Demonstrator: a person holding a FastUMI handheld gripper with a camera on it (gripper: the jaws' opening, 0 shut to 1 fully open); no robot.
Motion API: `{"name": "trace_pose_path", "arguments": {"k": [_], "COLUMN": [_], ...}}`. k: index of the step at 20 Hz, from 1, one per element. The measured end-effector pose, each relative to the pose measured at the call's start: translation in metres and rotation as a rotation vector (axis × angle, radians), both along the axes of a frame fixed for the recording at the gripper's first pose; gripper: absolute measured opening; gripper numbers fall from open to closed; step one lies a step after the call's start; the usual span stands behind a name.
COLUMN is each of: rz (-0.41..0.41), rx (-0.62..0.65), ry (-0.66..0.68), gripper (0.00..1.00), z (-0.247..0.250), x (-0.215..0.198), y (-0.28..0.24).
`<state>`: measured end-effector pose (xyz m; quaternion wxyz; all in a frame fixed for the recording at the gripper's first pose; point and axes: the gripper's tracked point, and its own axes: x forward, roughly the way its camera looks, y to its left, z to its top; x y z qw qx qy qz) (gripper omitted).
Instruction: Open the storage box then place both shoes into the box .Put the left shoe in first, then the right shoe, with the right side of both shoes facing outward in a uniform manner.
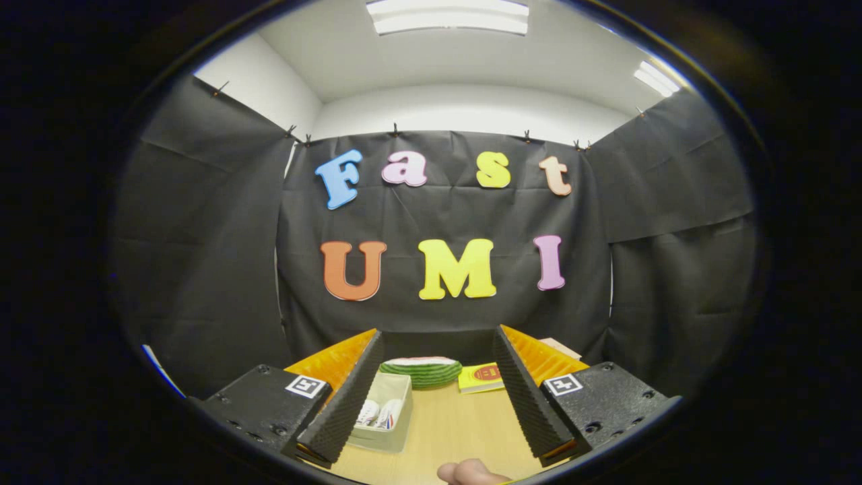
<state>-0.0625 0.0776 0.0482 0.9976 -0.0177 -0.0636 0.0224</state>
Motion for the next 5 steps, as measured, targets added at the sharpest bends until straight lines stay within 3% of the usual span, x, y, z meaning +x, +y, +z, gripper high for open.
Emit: {"name": "trace_pose_path", "arguments": {"k": [5], "rz": [0.002], "rx": [-0.001], "ry": [0.012], "gripper": [1.00], "z": [-0.0044], "x": [0.0009], "y": [0.0001]}}
